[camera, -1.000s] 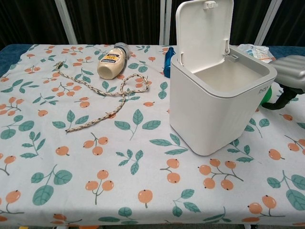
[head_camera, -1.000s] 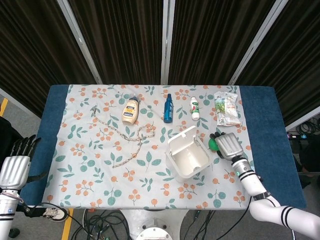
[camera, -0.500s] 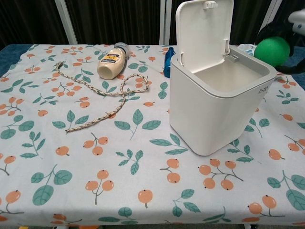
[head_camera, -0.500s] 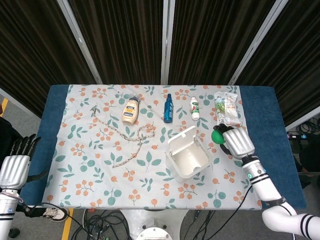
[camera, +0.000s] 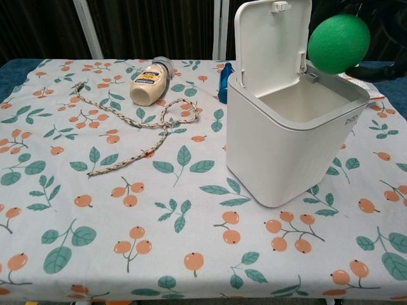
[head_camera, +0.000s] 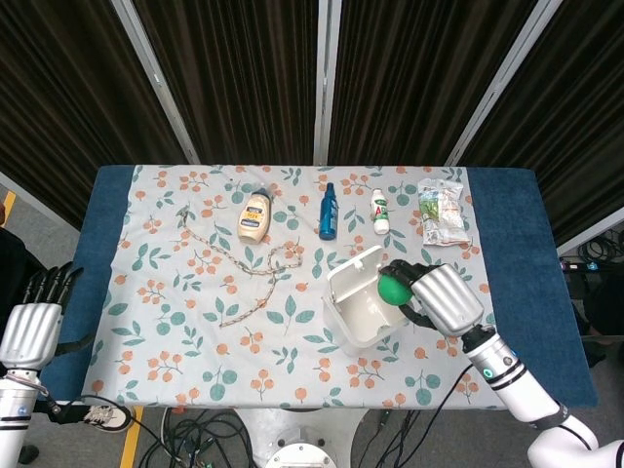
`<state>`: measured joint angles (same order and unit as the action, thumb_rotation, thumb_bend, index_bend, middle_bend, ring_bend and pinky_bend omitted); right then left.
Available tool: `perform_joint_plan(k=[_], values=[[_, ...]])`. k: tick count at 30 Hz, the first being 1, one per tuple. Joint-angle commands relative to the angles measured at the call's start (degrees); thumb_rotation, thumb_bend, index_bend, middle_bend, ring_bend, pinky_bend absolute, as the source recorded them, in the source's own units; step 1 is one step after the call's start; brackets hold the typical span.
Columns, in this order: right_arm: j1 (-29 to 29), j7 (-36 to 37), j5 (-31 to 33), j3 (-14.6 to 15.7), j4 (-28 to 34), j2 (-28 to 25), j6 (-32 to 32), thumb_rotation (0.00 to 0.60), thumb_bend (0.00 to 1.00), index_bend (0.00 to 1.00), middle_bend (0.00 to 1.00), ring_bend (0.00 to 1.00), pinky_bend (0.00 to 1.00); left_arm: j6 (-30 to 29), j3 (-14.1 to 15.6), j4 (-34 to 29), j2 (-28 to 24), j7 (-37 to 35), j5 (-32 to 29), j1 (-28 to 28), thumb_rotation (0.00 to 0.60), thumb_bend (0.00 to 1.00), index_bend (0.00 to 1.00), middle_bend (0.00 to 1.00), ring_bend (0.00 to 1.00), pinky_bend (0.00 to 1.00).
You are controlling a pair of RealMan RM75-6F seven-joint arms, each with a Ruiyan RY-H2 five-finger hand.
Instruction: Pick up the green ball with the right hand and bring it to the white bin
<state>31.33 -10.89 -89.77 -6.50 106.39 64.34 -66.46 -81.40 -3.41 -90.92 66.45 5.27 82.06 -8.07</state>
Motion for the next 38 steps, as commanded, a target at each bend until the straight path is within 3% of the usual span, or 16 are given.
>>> perform_joint_plan(k=[1,8,12,16,21,27,30,31,34,38], values=[[0.92,1.94,0.11,0.29,-0.14,1.16,1.58,0.600,0.27,0.57,0.53,0.50,0.74,0.13,0.06,0.24,0.01,-0.28,-0.19,0.08,0.600,0.00,0.08,0.03,0.00,0.05],[1.52,4.07,-0.10,0.63,-0.24,0.69,2.84,0.600,0.07,0.24,0.34,0.32,0.57,0.05,-0.01,0.95,0.05,-1.33,-0.39,0.26,0.600,0.00,0.08,0.03,0.00,0.05],[1.16,6.14,-0.98,0.91,0.22,-0.49,2.21,0.600,0.02,0.16,0.28,0.25,0.49,0.11,0.00,1.21,0.18,-1.57,-0.38,0.25,0.600,0.00,0.08,0.03,0.00,0.05],[0.52,6.73,-2.05,1.04,1.10,-1.91,0.87,0.600,0.00,0.14,0.25,0.21,0.44,0.06,0.01,1.41,0.45,-1.55,-0.39,0.29,0.600,0.00,0.08,0.03,0.00,0.05],[-4.45,5.46,-4.35,1.60,0.71,-5.10,-7.64,0.600,0.00,0.15,0.25,0.21,0.44,0.07,0.00,1.54,0.55,-1.75,-0.38,0.30,0.600,0.00,0.08,0.03,0.00,0.05],[-13.73,4.99,0.93,2.48,-7.87,-5.78,-18.07,0.600,0.01,0.14,0.24,0.20,0.44,-0.66,-0.08,1.10,0.36,-1.56,0.26,0.36,0.600,0.00,0.08,0.03,0.00,0.05],[-16.75,5.71,6.16,3.63,-12.70,-5.38,-17.13,0.600,0.01,0.05,0.14,0.07,0.32,-0.99,-0.11,0.52,0.19,-1.18,0.72,0.31,0.600,0.00,0.08,0.03,0.00,0.05],[-17.50,5.31,7.57,3.79,-14.19,-5.04,-16.90,0.600,0.02,0.02,0.09,0.03,0.23,-1.18,-0.14,0.47,0.14,-1.11,0.91,0.30,0.600,0.00,0.08,0.03,0.00,0.05],[-19.71,4.22,11.43,3.73,-19.14,-2.73,-17.08,0.600,0.02,0.00,0.00,0.00,0.04,-1.66,-0.21,0.59,-0.05,-1.17,1.32,0.35,0.600,0.00,0.08,0.03,0.00,0.05],[-21.52,6.52,14.53,3.37,-23.47,-0.14,-16.06,0.600,0.02,0.00,0.00,0.00,0.00,-2.13,-0.26,1.59,0.21,-2.50,1.38,0.62,0.600,0.00,0.08,0.03,0.00,0.05]])
